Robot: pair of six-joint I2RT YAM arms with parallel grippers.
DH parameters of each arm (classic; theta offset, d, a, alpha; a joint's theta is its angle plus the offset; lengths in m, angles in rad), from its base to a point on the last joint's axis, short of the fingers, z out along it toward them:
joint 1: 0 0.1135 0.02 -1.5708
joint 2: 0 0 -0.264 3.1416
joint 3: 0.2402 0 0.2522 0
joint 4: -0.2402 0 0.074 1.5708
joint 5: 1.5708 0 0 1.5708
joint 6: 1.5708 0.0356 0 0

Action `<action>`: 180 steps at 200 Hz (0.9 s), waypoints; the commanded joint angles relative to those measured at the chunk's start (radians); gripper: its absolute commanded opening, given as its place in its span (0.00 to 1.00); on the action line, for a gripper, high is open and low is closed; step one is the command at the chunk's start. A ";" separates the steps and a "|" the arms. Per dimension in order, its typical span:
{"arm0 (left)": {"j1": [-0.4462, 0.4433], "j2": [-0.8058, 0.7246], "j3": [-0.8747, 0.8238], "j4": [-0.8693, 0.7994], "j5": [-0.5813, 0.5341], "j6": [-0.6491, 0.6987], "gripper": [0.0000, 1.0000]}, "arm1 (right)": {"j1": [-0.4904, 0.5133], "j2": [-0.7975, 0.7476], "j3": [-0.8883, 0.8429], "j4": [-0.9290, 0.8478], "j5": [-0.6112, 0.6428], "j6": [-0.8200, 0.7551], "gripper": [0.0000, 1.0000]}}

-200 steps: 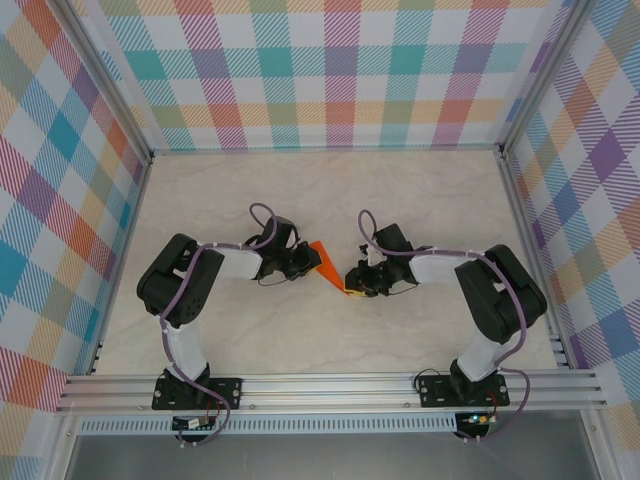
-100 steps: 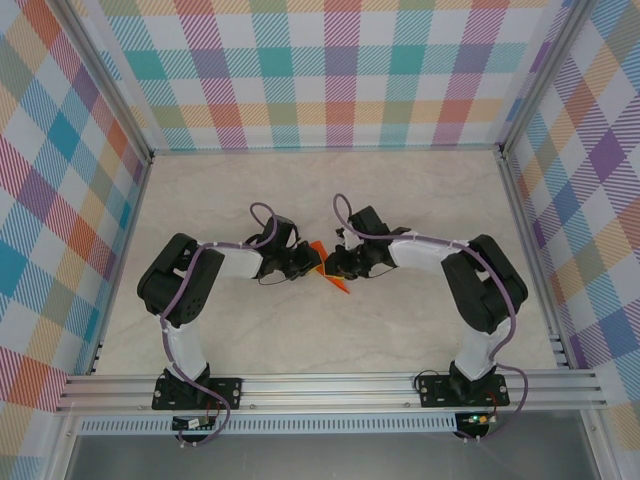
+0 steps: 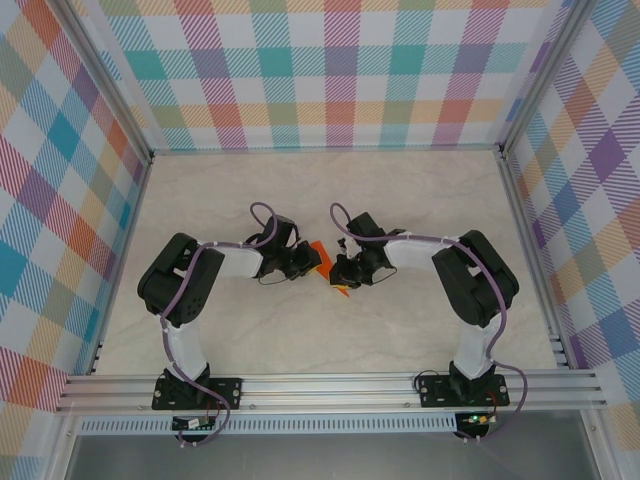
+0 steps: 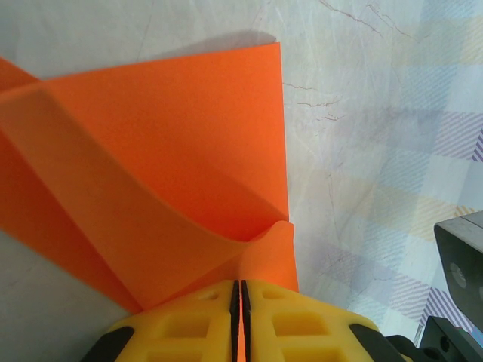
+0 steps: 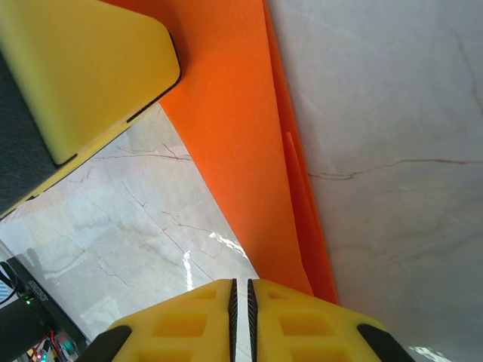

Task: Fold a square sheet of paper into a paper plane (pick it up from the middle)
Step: Fold the wing for the fifth time at the center of the table.

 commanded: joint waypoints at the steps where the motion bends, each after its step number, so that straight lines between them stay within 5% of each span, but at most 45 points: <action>1: -0.011 0.077 -0.004 -0.069 -0.074 0.012 0.13 | 0.001 0.014 -0.014 -0.047 0.019 -0.021 0.15; 180: -0.011 0.085 0.015 -0.129 -0.101 0.022 0.12 | -0.009 -0.080 -0.098 -0.083 0.006 -0.065 0.13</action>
